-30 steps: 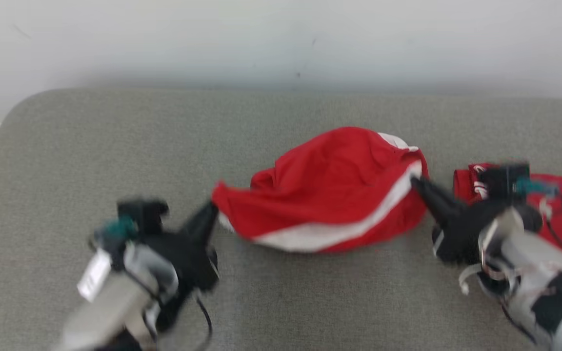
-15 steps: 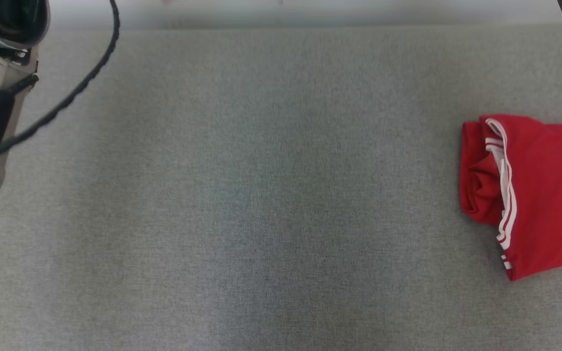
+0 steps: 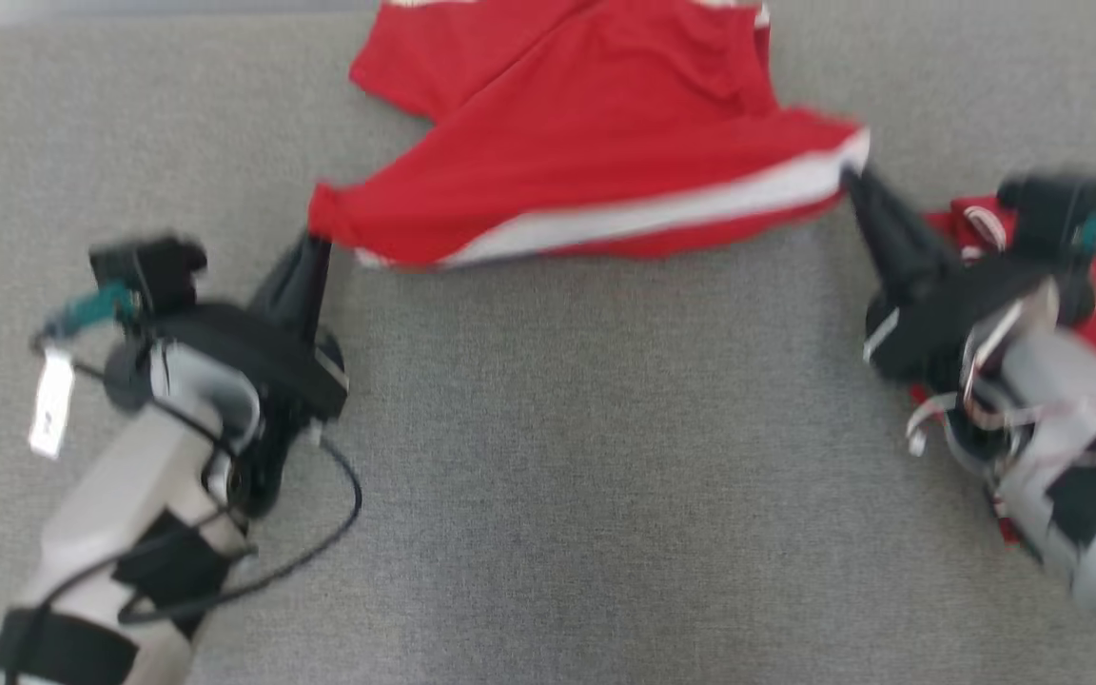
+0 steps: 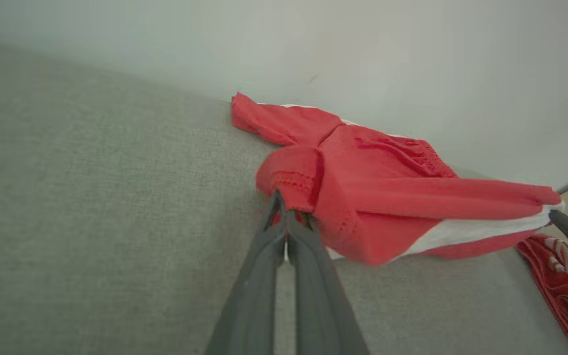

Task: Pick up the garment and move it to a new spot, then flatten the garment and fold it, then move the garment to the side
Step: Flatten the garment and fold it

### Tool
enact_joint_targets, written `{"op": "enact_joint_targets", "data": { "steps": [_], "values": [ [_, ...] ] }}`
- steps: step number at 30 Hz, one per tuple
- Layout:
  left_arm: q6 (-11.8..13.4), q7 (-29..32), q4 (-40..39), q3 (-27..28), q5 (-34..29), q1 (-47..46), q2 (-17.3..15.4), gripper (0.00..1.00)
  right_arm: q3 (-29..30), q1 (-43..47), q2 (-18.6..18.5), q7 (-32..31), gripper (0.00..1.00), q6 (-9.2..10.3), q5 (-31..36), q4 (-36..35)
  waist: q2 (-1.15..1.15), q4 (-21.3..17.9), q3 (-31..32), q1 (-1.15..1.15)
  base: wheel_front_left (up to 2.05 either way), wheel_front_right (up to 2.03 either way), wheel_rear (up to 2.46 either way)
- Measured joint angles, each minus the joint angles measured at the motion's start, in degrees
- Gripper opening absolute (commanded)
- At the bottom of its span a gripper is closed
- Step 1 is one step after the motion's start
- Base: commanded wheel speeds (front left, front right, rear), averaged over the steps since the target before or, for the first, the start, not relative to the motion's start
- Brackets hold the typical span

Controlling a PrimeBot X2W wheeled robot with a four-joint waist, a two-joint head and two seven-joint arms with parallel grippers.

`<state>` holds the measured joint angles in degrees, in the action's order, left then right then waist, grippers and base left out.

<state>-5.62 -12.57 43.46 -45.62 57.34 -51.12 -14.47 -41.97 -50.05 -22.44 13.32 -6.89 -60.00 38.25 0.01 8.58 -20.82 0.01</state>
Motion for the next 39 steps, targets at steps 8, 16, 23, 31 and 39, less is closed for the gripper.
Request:
{"op": "enact_joint_targets", "data": {
  "steps": [8,16,23,31,39],
  "values": [
    [-0.5,-0.6,0.6,-3.1,0.3,9.1,0.8,0.00,-1.9,16.8,-0.9,0.4,0.00,-0.19,-1.3,-1.7,-0.01,-1.3,6.1,-0.02,0.00,0.00,0.00],
    [-0.9,-0.7,-0.3,-6.6,-1.6,18.4,0.8,0.00,-1.9,25.8,-2.2,0.9,0.00,-0.19,-2.0,-4.1,-0.02,-2.0,13.0,-0.02,0.00,0.00,0.00],
    [0.0,-1.1,-3.9,-8.4,-2.0,26.9,-1.6,0.00,-0.6,36.1,-4.5,0.9,0.00,-0.24,-3.1,-9.0,-0.02,-1.9,19.8,-0.03,0.00,0.00,0.00],
    [2.2,-1.2,-10.1,-7.8,-1.2,32.8,-4.2,0.00,0.2,39.8,-5.3,0.9,0.00,1.21,-2.6,-15.3,-0.03,-1.6,23.8,-0.03,0.00,0.00,0.00],
    [3.5,-1.1,-11.7,-6.3,-2.4,24.8,-2.5,0.00,0.5,33.1,-4.3,0.8,0.00,1.97,-1.3,-16.9,-0.02,-2.5,21.6,-0.01,0.00,0.00,0.00]
  ]
}}
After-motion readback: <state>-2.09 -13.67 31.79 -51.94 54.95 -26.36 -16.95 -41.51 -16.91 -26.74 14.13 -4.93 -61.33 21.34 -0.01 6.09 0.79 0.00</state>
